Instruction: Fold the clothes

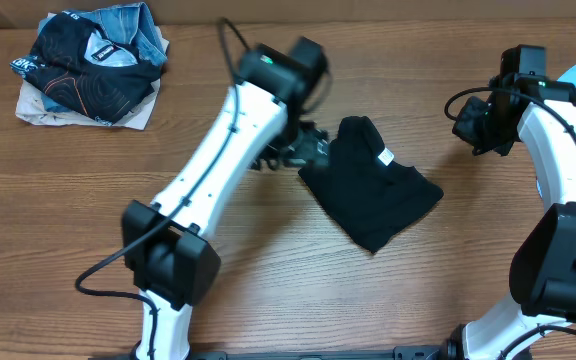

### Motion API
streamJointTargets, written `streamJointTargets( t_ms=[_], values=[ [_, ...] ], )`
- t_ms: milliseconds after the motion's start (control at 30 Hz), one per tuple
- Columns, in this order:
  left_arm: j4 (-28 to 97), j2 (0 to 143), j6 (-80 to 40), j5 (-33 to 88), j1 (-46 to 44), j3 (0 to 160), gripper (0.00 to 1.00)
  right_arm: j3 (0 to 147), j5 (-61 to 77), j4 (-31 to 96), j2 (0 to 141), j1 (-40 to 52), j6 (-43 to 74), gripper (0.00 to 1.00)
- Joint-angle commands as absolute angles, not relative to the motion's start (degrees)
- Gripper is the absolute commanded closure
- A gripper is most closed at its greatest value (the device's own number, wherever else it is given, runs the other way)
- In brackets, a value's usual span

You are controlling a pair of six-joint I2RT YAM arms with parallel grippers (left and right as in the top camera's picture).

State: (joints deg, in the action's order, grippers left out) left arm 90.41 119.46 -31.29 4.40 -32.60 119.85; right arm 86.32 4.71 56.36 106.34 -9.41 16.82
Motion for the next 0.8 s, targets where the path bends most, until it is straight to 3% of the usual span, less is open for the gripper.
streamJointTargets(
  t_ms=[0,767],
  values=[
    [88.7,118.8,-36.6,2.8,-34.1,117.0,0.00,84.4,6.5,54.9,106.4,-9.3,16.3,0.96],
    [87.2,118.8,-34.5,-1.7,-29.3,116.0,0.00,77.2,9.1,53.3,112.3,2.5,18.4,0.96]
  ],
)
